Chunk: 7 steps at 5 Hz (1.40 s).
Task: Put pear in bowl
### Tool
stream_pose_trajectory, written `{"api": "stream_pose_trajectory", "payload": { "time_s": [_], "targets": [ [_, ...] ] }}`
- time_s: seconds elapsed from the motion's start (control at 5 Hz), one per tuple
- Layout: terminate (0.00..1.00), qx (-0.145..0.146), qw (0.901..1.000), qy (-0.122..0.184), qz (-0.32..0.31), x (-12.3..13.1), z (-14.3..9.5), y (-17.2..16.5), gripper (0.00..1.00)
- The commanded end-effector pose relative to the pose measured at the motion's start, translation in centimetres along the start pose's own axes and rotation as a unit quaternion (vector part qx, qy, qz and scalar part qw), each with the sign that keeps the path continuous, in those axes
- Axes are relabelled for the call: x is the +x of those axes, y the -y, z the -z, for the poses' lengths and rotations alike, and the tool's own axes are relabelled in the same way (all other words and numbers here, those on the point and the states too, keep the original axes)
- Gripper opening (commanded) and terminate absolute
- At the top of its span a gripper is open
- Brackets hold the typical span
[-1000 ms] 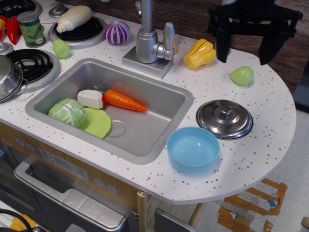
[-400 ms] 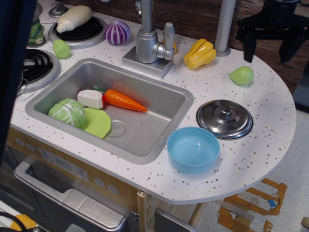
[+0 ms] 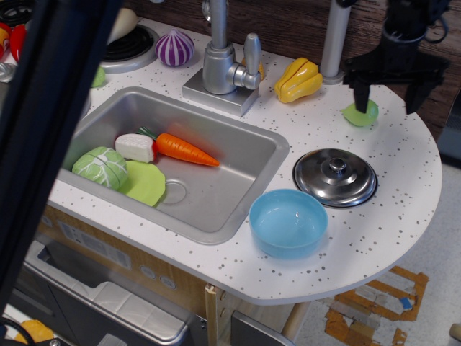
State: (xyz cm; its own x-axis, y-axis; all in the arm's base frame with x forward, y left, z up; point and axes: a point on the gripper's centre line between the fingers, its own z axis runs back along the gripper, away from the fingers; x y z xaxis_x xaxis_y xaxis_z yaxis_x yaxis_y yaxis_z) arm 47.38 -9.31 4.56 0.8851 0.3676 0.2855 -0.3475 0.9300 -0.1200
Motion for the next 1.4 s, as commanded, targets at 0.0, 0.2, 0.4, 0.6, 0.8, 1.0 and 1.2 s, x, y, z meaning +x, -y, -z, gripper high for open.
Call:
{"api": "stream_pose_trajectory", "payload": {
  "time_s": [0.0,0.2,0.4,0.6,0.8,1.0,1.2],
  "targets": [
    [0.00,-0.027,0.9987,0.037,0.020,3.0,-1.2,-0.1,1.00],
    [0.00,-0.043,0.9984,0.028,0.024,2.9,0.3,-0.5,1.00],
    [0.00,-0.045,0.9982,0.032,0.024,2.2,1.4,-0.7,1.00],
    [0.00,-0.062,0.9975,0.021,0.024,2.5,3.1,-1.0,0.00],
    [0.00,-0.064,0.9977,0.007,0.023,2.6,2.3,-0.7,0.00],
    [0.00,-0.034,0.9994,0.009,0.007,1.6,-0.7,-0.3,0.00],
    [0.00,0.010,0.9998,-0.008,-0.016,-0.6,-6.6,-1.3,0.00]
  ]
}}
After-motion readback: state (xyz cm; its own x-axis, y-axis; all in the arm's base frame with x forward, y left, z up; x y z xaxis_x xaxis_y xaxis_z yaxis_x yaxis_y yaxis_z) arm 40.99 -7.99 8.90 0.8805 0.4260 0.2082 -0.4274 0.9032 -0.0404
